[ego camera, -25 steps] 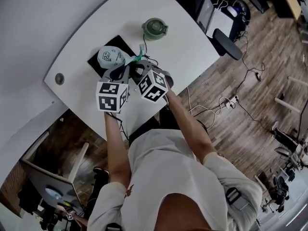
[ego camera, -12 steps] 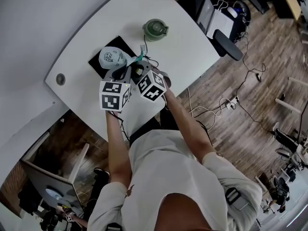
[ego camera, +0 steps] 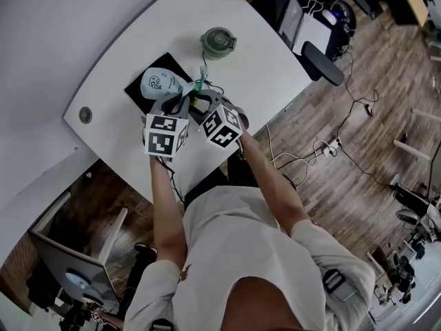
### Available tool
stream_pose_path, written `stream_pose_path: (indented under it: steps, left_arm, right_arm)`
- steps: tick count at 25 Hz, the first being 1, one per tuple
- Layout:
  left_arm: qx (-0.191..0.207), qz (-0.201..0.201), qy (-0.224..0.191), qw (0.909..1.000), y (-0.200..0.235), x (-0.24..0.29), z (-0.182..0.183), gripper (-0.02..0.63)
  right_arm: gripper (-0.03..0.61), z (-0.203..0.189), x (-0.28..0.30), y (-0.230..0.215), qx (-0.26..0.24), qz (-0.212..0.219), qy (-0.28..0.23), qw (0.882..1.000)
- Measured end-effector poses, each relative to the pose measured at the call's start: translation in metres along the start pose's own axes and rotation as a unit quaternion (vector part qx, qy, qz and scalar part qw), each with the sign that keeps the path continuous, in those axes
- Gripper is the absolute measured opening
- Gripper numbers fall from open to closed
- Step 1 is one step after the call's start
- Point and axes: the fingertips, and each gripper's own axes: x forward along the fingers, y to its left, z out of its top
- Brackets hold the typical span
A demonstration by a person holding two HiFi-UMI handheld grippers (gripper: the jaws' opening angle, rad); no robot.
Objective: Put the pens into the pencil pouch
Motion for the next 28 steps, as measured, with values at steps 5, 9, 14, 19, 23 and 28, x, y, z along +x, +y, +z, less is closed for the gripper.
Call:
stream_pose_path:
  steps: [5,9,14,19,23,28]
  left_arm:
    - [0.007,-0.002,0.013,0.9999,-0.005,0.003,-0.003,0.049]
    - [0.014,-0.003,0.023,0.9996,-0.008,0.006,-0.008,0.074]
    - [0.012,0.003,0.017,0.9998,-0.015,0.006,-0.010,0.103]
    - [0.008,0.023,-0.020,0.9995,-0.012,-0.003,0.005,0.138]
    - [0.009,0.043,-0.088,0.9951,-0.013,-0.021,0.033,0.192]
    - [0.024,0.092,-0.178,0.9794,-0.017,-0.057,0.063,0.232]
  right_arm:
    - [0.143,-0.011,-0.014,-0.003,0.010,-0.009,0.001,1.000]
    - [0.143,-0.015,-0.026,-0.004,0.018,-0.015,-0.003,1.000]
    - [0.143,-0.019,-0.045,-0.011,0.026,-0.028,-0.016,0.999]
    - [0.164,-0.001,-0.067,-0.025,0.025,-0.050,-0.051,0.997]
    - [0.193,0.019,-0.089,-0.040,0.012,-0.065,-0.086,0.994]
    - [0.220,0.055,-0.122,-0.047,0.000,-0.061,-0.163,0.985]
